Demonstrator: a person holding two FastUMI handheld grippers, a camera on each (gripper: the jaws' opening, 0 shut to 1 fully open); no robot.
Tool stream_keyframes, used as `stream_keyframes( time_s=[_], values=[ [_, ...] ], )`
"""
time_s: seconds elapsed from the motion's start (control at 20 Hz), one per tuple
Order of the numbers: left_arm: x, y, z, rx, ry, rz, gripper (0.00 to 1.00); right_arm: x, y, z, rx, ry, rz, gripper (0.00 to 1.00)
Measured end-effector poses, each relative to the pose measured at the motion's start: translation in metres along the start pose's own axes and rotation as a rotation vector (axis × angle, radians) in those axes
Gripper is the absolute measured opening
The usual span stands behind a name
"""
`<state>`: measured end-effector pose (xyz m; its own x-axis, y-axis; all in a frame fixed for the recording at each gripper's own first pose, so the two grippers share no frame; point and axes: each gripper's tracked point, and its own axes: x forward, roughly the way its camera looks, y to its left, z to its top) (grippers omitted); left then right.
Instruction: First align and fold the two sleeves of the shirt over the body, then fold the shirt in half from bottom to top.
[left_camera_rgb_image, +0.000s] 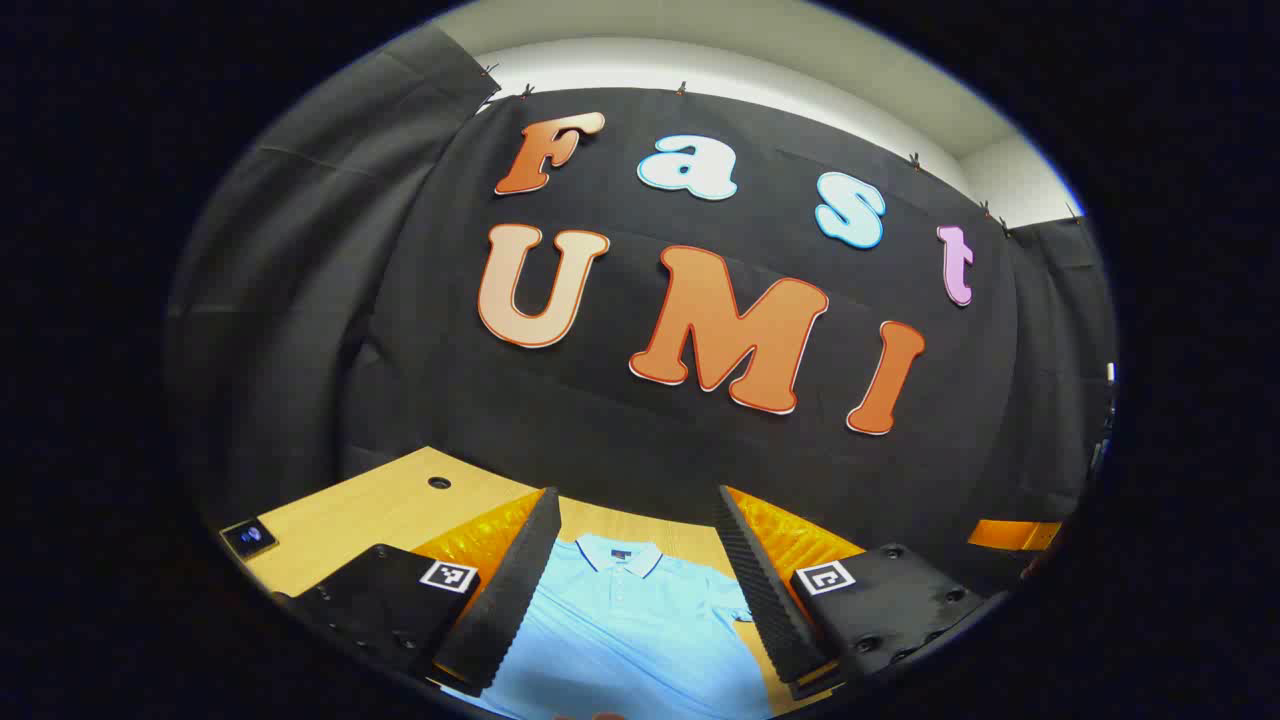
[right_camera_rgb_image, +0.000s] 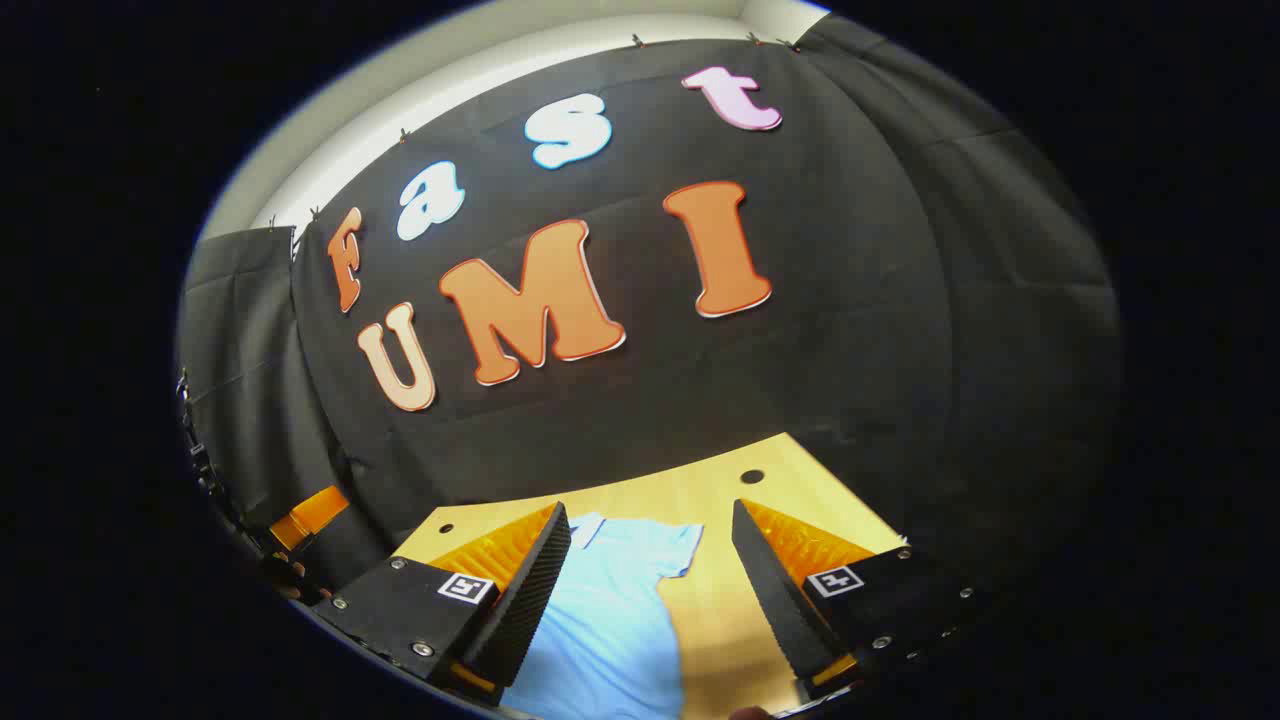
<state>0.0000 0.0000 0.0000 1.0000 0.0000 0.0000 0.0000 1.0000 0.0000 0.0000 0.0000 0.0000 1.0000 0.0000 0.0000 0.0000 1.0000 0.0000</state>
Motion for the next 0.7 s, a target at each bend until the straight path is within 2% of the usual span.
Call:
stream_keyframes(
  time_s=[0.15,0.25,0.35,0.5,0.6,0.7],
  values=[
    [0.016,0.054,0.016,0.088,0.008,-0.024,1.00,0.012,0.038,-0.004,-0.050,-0.019,-0.050,0.98],
    [0.029,0.081,0.023,0.110,0.014,-0.046,1.00,0.021,0.061,-0.009,-0.072,-0.023,-0.094,0.98],
    [0.042,0.103,0.023,0.102,0.046,-0.047,1.00,0.027,0.078,-0.013,-0.065,-0.025,-0.124,0.98],
    [0.056,0.137,0.024,0.077,0.068,-0.009,1.00,0.038,0.101,-0.024,-0.068,0.015,-0.126,0.98],
    [0.061,0.148,0.023,0.031,0.072,-0.007,1.00,0.044,0.108,-0.026,-0.085,0.030,-0.132,0.98],
    [0.070,0.162,0.015,0.029,0.091,0.018,1.00,0.049,0.109,-0.028,-0.092,0.047,-0.138,0.98]
  ],
)
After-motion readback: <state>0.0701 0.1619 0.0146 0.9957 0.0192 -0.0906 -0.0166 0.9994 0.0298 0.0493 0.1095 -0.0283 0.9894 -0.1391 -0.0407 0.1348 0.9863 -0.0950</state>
